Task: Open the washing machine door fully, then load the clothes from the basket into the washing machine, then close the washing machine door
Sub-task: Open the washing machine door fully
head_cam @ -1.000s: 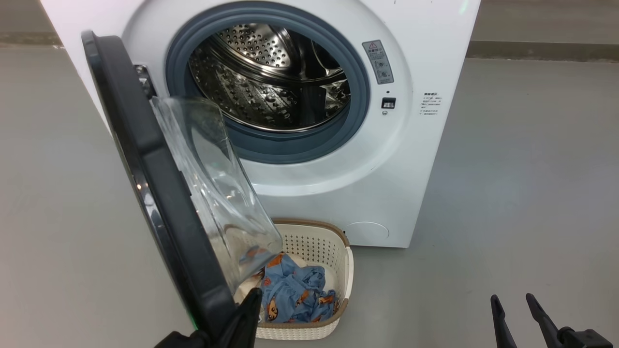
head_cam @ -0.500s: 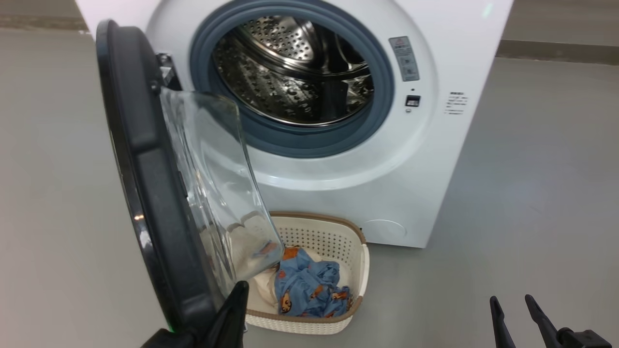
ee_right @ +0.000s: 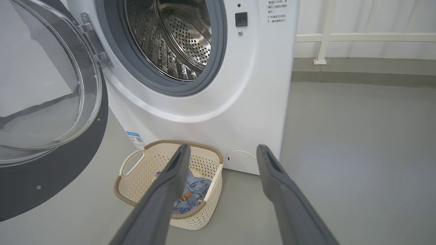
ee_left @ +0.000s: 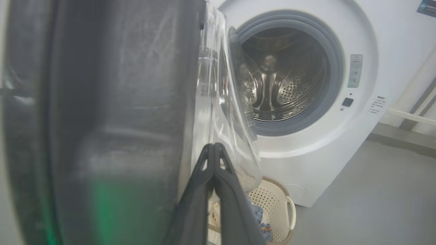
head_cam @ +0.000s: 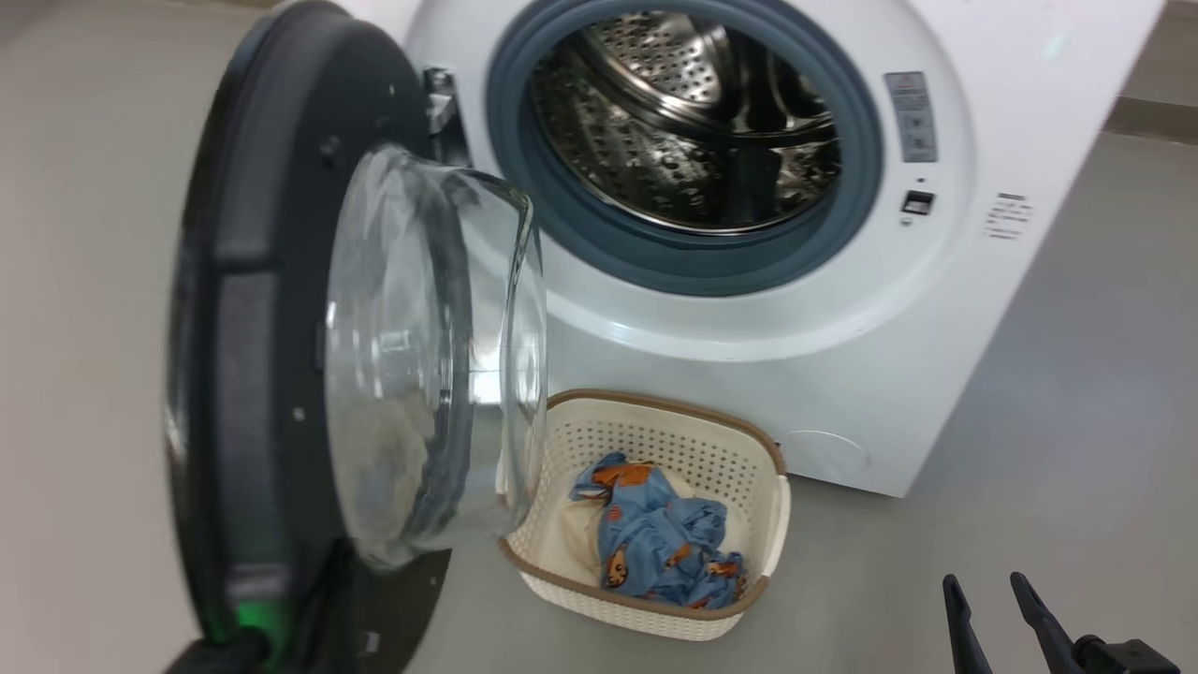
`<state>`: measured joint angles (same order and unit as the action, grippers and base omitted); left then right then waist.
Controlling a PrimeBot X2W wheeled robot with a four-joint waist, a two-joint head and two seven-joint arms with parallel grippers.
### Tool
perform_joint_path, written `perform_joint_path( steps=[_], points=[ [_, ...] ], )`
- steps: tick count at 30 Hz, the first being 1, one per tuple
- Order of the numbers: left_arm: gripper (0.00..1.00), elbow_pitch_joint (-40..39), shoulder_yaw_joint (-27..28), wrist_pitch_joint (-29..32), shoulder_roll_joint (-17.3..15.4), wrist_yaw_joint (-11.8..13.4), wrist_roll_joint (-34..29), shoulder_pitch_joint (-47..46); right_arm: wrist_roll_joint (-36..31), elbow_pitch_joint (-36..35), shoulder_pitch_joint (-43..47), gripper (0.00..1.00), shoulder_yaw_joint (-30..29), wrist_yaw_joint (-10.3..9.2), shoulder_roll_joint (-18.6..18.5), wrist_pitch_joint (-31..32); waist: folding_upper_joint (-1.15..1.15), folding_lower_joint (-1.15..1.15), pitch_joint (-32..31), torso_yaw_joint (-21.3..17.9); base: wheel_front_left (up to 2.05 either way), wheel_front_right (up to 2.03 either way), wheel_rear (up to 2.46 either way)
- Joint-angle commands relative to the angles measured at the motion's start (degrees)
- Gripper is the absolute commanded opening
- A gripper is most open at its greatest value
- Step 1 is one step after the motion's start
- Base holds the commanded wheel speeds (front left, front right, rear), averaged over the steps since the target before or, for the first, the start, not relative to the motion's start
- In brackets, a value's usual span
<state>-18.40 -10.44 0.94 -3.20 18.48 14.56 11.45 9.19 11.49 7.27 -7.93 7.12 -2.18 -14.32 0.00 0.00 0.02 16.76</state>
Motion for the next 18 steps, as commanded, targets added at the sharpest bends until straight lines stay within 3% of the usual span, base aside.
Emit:
perform_joint_path(
  steps=[1,9,18],
  points=[
    [0.0,-0.2,3.5,-0.7,-0.8,1.0,0.4,-1.8,-0.2,-1.3,-1.2,1.0,1.8,0.36,-0.7,-0.7,0.0,0.0,0.7,1.9,0.0,0.0,0.0],
    [0.0,10.5,10.9,-7.1,-1.8,1.4,4.0,-7.1,-1.1,-1.0,-2.5,1.0,3.5,0.36,-0.7,-0.7,0.0,0.0,2.3,2.2,0.0,0.0,0.0],
    [0.0,23.8,19.5,-13.8,-4.8,1.5,7.5,-15.0,-1.7,-0.4,-1.7,1.0,3.8,0.36,-0.7,-0.7,0.0,0.0,2.4,-0.6,0.0,0.0,0.0]
  ],
)
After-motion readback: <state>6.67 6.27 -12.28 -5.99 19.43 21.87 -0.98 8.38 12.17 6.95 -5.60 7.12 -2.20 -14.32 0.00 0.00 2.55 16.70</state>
